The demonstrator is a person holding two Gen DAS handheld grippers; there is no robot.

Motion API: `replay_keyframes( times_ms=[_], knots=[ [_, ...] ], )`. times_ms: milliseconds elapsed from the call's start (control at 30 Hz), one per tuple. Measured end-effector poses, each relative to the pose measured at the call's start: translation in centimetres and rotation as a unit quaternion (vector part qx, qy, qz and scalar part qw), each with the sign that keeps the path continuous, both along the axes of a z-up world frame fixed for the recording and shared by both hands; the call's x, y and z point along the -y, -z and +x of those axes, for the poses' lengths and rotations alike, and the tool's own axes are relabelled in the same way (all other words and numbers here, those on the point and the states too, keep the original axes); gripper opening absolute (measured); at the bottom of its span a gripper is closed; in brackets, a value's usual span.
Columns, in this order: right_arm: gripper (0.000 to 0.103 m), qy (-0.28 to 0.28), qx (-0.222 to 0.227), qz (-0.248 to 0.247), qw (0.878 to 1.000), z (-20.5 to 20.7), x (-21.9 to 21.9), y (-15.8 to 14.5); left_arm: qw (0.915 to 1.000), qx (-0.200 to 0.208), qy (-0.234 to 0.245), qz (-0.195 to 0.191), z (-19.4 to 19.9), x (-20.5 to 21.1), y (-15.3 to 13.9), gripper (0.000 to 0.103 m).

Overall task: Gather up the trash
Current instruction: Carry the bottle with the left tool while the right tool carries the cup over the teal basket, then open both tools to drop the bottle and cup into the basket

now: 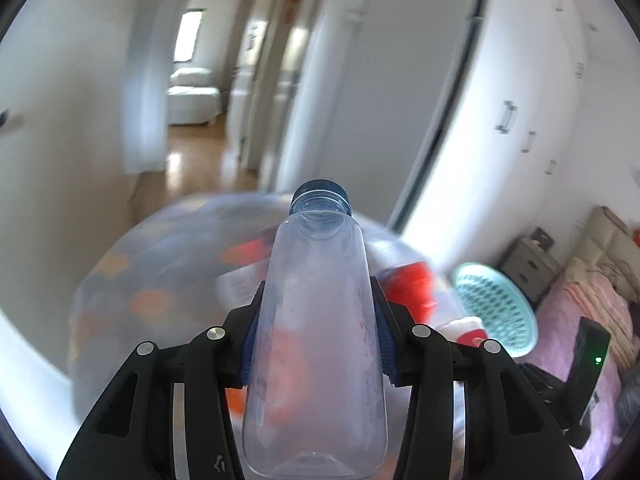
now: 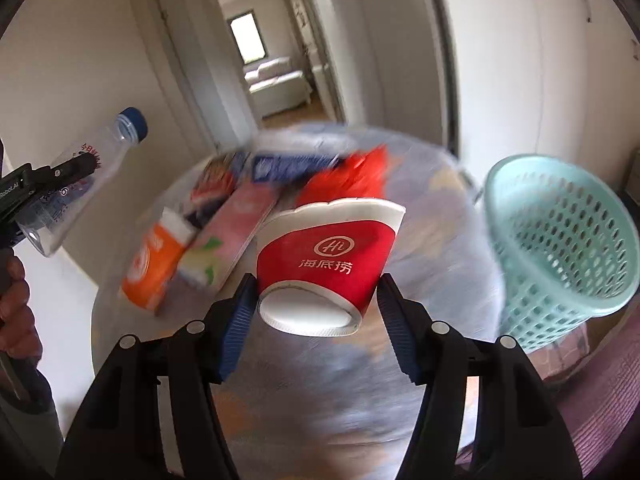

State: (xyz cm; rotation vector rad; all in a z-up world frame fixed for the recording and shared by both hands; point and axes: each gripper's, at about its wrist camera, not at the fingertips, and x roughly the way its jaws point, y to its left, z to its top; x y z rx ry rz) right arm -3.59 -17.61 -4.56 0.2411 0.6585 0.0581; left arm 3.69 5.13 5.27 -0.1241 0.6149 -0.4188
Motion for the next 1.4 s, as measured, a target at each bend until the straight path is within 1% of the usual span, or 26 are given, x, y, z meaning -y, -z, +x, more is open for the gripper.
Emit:
replay_keyframes(
  times_ms=[67, 167, 267, 300, 333, 433, 500, 533, 600, 633, 700, 733, 800, 933, 1033, 1133, 1167, 1200, 1267, 1400],
  knots=[
    [0.058, 0.021, 0.014, -0.001, 1.000, -0.3, 1.8, -0.9, 0.9995, 0.011, 0.029, 0.000, 0.2, 3.7, -0.9, 0.045],
    [0.058, 0.067, 0.032, -0.005, 0.997, -0.8, 5.4, -2.1, 0.9970, 0.012, 0.077, -0.004, 0.5, 9.0, -1.5, 0.045],
    [0.058, 0.116, 0.044, 0.006, 0.992, -0.9, 9.5, -2.8, 0.9932, 0.023, 0.114, 0.003, 1.0, 14.4, -1.8, 0.045],
    [0.058, 0.135, 0.048, 0.007, 0.990, -0.9, 11.1, -3.0, 0.9911, 0.023, 0.131, 0.004, 1.4, 16.7, -1.8, 0.045],
    [0.058, 0.151, 0.050, 0.005, 0.987, -1.0, 12.2, -3.0, 0.9898, 0.020, 0.141, 0.002, 1.6, 17.9, -1.7, 0.045],
    [0.058, 0.197, 0.049, 0.006, 0.979, -1.0, 16.1, -3.0, 0.9838, -0.002, 0.179, -0.012, 3.5, 23.3, -0.6, 0.045],
    [0.058, 0.218, 0.044, 0.009, 0.975, -0.8, 18.1, -2.7, 0.9814, -0.009, 0.192, -0.010, 4.1, 25.7, 0.3, 0.045],
    [0.058, 0.226, 0.041, 0.009, 0.973, -0.7, 18.9, -2.4, 0.9792, -0.018, 0.202, -0.003, 4.9, 27.9, 1.2, 0.045],
    [0.058, 0.241, 0.032, 0.008, 0.970, -0.3, 20.6, -1.7, 0.9763, -0.032, 0.214, 0.002, 5.7, 29.8, 2.4, 0.045],
    [0.058, 0.247, 0.028, 0.008, 0.969, -0.1, 21.3, -1.4, 0.9734, -0.049, 0.224, 0.003, 6.4, 31.6, 3.7, 0.045],
    [0.058, 0.259, 0.015, 0.015, 0.966, 0.0, 22.6, -0.6, 0.9699, -0.070, 0.233, 0.006, 6.8, 33.2, 5.2, 0.045],
    [0.058, 0.264, 0.009, 0.019, 0.964, 0.1, 23.0, -0.1, 0.9665, -0.087, 0.241, 0.012, 7.4, 34.8, 6.7, 0.045],
    [0.058, 0.270, -0.005, 0.029, 0.962, 0.5, 24.1, 0.7, 0.9628, -0.103, 0.249, 0.018, 7.6, 36.4, 8.1, 0.045],
    [0.058, 0.289, -0.028, 0.033, 0.956, 1.1, 25.2, 2.2, 0.9543, -0.137, 0.264, 0.026, 8.5, 39.3, 11.5, 0.045],
    [0.058, 0.291, -0.047, 0.033, 0.955, 1.2, 25.7, 3.2, 0.9533, -0.149, 0.258, 0.048, 8.6, 40.6, 13.0, 0.045],
    [0.059, 0.292, -0.063, 0.033, 0.954, 1.3, 25.9, 4.1, 0.9527, -0.165, 0.250, 0.052, 9.1, 40.7, 14.1, 0.045],
    [0.059, 0.290, -0.067, 0.037, 0.954, 1.3, 25.7, 4.4, 0.9525, -0.168, 0.248, 0.053, 9.1, 40.8, 14.1, 0.051],
    [0.059, 0.287, -0.069, 0.043, 0.954, 1.4, 25.7, 4.6, 0.9529, -0.168, 0.246, 0.055, 9.0, 40.9, 14.1, 0.055],
    [0.059, 0.280, -0.073, 0.047, 0.956, 1.8, 25.8, 4.8, 0.9550, -0.156, 0.246, 0.057, 8.7, 40.5, 13.6, 0.063],
    [0.060, 0.276, -0.071, 0.043, 0.958, 1.9, 25.7, 4.6, 0.9580, -0.137, 0.249, 0.038, 7.7, 38.3, 11.2, 0.065]
  ],
)
